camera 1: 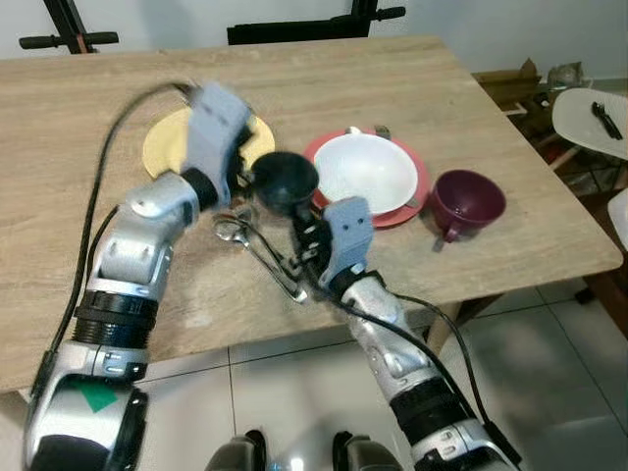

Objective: Setting the table

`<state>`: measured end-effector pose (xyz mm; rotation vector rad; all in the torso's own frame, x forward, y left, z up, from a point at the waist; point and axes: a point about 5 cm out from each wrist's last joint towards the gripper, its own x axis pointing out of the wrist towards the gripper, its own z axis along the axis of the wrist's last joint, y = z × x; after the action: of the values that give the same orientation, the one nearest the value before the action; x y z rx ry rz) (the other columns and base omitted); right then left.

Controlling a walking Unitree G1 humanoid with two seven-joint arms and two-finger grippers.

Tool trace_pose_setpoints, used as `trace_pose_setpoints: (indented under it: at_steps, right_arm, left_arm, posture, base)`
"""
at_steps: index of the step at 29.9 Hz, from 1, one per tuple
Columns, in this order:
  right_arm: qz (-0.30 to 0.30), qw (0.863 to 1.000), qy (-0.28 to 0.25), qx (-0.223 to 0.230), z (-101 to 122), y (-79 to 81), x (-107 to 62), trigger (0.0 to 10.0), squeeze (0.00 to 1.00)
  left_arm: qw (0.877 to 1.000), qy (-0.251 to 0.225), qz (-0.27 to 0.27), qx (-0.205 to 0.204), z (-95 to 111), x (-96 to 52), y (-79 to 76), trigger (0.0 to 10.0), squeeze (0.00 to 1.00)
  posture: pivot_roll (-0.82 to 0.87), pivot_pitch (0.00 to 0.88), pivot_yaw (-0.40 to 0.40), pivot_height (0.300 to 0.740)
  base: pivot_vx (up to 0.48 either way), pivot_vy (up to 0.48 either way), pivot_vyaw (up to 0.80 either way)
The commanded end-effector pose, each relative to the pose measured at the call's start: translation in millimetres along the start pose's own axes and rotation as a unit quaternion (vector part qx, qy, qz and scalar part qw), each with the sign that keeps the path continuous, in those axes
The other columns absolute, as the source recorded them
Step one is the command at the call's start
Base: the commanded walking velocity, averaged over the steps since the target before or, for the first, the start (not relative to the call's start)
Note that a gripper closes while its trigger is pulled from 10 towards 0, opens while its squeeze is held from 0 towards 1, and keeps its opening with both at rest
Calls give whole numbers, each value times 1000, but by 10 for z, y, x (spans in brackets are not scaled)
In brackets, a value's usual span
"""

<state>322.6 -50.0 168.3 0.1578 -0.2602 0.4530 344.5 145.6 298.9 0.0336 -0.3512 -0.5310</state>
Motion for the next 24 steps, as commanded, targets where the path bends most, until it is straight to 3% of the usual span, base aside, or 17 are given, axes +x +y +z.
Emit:
trace_pose_setpoints:
  at_steps: [1,8,11,13,20,24]
  right_arm:
    - [-24,999,-23,23,122,-64,-37,10000,0]
    - [-54,995,-86,21,523,-183,-98,10000,0]
    - [-66,990,-125,2,824,-244,-202,10000,0]
    - [-70,988,-134,-14,914,-271,-248,10000,0]
    - [-111,985,-126,-47,966,-443,-334,10000,0]
    - [-134,983,-115,-46,931,-516,-368,10000,0]
  left_arm:
    - [1000,-7,16,-20,35,-110,24,10000,0]
    - [997,11,76,1,-41,-382,83,10000,0]
    - [986,71,150,6,-341,-640,129,10000,0]
    - [982,91,164,4,-451,-712,76,10000,0]
    - [982,111,150,-11,-611,-703,-199,10000,0]
    - [984,107,144,-2,-614,-656,-258,10000,0]
  posture:
    - [-50,127,59,740]
    - [-60,140,54,740]
    - [-77,135,42,740]
    - [-80,135,38,740]
    - [-107,124,34,740]
    - [-123,123,30,740]
  base:
    - [0,0,0]
    - [0,0,0]
    - [0,0,0]
    - [0,0,0]
    - [0,0,0]
    - [0,0,0]
